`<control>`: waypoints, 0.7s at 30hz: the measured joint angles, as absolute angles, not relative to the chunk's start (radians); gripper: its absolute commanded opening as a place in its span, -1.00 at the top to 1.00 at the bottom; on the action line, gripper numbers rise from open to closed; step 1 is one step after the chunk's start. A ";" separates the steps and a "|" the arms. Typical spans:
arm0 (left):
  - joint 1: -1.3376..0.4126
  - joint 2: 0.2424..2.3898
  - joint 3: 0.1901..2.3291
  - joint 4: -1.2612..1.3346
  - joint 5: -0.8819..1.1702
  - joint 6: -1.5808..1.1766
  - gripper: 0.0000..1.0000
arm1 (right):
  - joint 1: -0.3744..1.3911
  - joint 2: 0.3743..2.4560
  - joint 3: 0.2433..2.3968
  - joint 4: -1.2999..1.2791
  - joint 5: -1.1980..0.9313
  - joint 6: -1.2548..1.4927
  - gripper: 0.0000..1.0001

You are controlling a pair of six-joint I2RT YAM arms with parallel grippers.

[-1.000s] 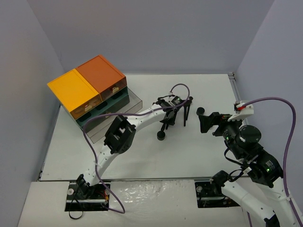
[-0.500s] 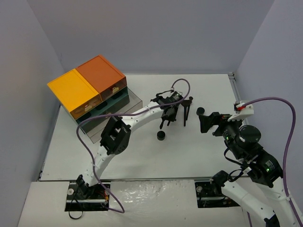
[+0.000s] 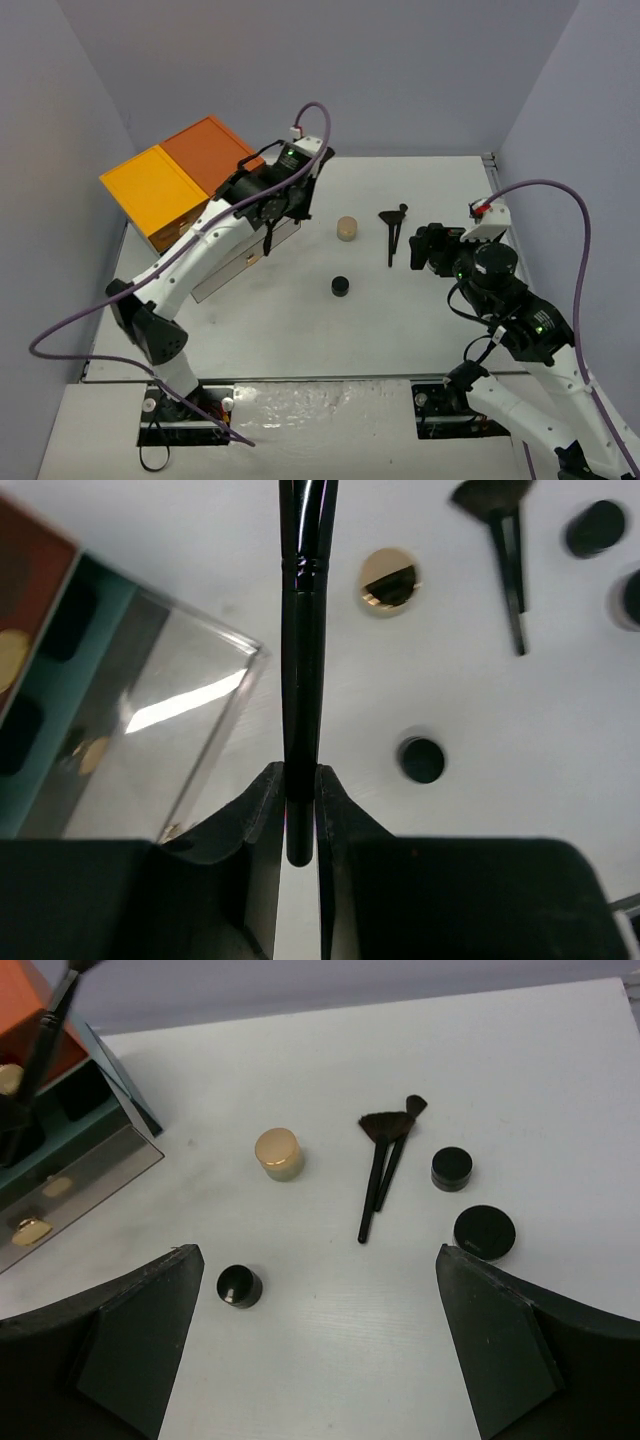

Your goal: Organize the makeup

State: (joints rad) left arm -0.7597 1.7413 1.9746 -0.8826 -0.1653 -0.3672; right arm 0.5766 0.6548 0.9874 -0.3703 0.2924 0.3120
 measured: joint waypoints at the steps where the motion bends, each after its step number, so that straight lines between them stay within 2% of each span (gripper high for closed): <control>1: -0.728 1.703 1.930 -0.893 -0.162 -0.345 1.00 | 0.577 0.680 0.988 -0.370 0.292 0.315 -0.99; 7: -0.527 1.568 1.734 -0.979 -0.143 -0.203 0.97 | 0.577 0.832 0.988 -0.349 0.287 0.333 -0.97; 9: -0.468 1.544 1.693 -0.990 -0.134 -0.165 0.88 | 0.576 0.883 0.988 -0.343 0.284 0.343 -0.97; 11: -0.426 1.521 1.650 -0.987 -0.118 -0.131 0.63 | 0.575 0.930 0.989 -0.334 0.284 0.362 -0.97; 16: -0.342 1.483 1.551 -0.972 -0.080 -0.075 0.18 | 0.554 1.072 0.990 -0.316 0.272 0.408 -0.96; 20: -0.319 1.480 1.507 -0.962 -0.063 -0.056 -0.31 | 0.506 1.163 0.990 -0.307 0.245 0.441 -0.94; 21: -0.318 1.480 1.505 -0.962 -0.057 -0.056 -0.36 | 0.492 1.180 0.990 -0.302 0.239 0.448 -0.93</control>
State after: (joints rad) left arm -0.3184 1.4799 1.5050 -0.9619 -0.0569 -0.0559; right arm 0.4919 1.1805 0.9901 -0.3024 0.2389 0.4476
